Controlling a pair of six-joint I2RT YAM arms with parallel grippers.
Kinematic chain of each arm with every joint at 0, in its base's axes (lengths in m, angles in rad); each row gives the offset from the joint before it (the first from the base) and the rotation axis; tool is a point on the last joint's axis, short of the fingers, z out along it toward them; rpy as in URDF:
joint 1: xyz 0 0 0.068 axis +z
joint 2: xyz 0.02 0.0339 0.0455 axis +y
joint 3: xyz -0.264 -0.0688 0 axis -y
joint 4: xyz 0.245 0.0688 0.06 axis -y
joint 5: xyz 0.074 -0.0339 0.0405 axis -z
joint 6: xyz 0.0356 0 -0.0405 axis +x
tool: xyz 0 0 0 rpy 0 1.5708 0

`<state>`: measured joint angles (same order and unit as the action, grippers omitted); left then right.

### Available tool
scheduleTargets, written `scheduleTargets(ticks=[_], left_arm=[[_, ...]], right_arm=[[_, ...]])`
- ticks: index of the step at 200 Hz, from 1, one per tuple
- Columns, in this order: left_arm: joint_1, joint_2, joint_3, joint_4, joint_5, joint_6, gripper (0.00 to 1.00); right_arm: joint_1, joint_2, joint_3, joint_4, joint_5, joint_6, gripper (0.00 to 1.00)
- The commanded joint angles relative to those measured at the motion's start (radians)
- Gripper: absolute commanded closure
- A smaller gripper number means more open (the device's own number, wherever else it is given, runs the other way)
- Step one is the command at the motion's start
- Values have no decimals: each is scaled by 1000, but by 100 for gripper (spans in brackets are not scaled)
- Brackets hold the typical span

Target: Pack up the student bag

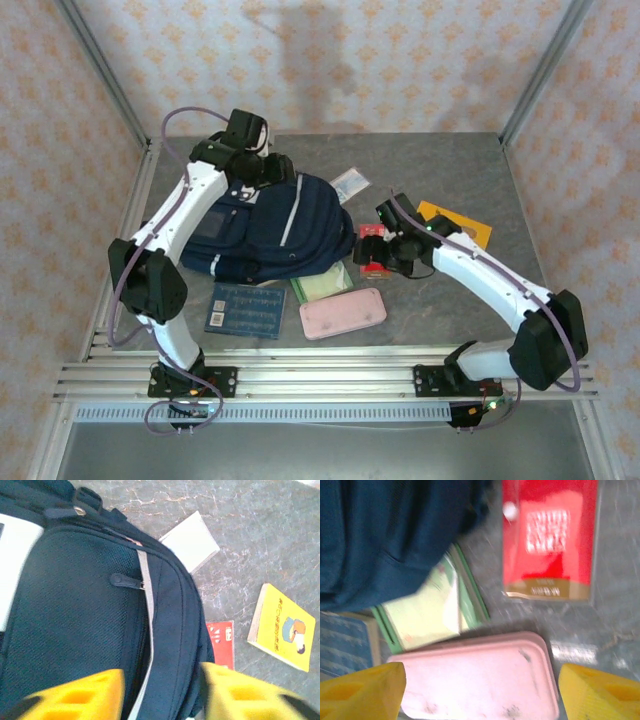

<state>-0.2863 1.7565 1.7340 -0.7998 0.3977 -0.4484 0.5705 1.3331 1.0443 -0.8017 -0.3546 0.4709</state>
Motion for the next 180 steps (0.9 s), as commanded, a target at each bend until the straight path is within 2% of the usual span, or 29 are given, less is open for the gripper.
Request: scheduleTargets(ticks=[1, 15, 30, 46, 58, 102, 126, 153, 167, 180], left_arm=[[-43, -99, -53, -21, -85, 40, 43], [-98, -135, -94, -48, -138, 71, 39], [-159, -188, -169, -44, -175, 82, 40], [-231, -251, -276, -14, -186, 65, 40], [-287, -287, -348, -5, -177, 51, 40], [-444, -402, -636, 86, -62, -112, 41], [-509, -419, -744, 123, -60, -156, 42], [-524, -398, -777, 141, -105, -130, 42], [-524, -360, -767, 135, -96, -121, 41], [-526, -336, -766, 139, -66, -146, 40]], right_arm=[[1, -30, -42, -102, -50, 3, 19], [4, -53, -75, -103, -109, 6, 20], [24, -75, -111, -97, -168, 9, 25], [63, -97, -150, -95, -169, 28, 32], [77, -106, -180, -95, -155, 47, 32], [69, -84, -200, -64, -67, 46, 19], [52, -52, -194, -41, -94, 43, 14], [51, -82, -259, 20, -171, 140, 12], [51, -112, -315, 84, -226, 192, 11], [48, -130, -334, 100, -224, 190, 10]])
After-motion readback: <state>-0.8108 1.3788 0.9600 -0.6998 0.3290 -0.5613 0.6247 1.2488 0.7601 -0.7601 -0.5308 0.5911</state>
